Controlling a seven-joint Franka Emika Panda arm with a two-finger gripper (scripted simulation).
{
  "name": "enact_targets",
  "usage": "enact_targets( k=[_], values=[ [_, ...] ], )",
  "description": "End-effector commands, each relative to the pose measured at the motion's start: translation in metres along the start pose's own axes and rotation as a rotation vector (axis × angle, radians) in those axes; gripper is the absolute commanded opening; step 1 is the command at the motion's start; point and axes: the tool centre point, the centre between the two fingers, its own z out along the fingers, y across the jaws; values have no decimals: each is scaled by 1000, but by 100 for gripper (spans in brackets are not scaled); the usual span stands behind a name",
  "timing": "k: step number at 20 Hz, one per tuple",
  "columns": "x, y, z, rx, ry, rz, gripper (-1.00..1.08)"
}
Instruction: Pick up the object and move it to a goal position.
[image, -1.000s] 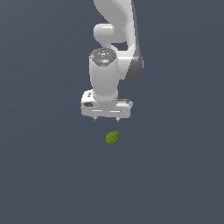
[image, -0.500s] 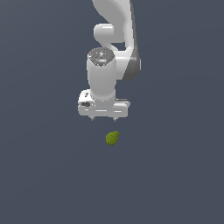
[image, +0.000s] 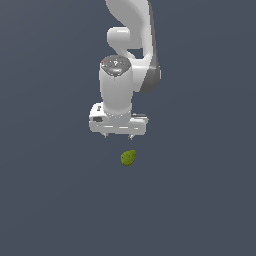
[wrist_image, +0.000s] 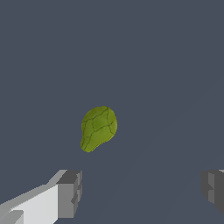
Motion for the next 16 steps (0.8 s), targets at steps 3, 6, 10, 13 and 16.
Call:
enact_targets(
  k=[3,6,10,13,16],
  values=[
    [1,-3,5,3,-2,50,100],
    [2,-6,9,6,-3,99,100],
    [4,-10,17,11,-6,183,100],
    [6,-15,24,15,-8,260,100],
    [8,-19,31,18,-11,340,100]
  ],
)
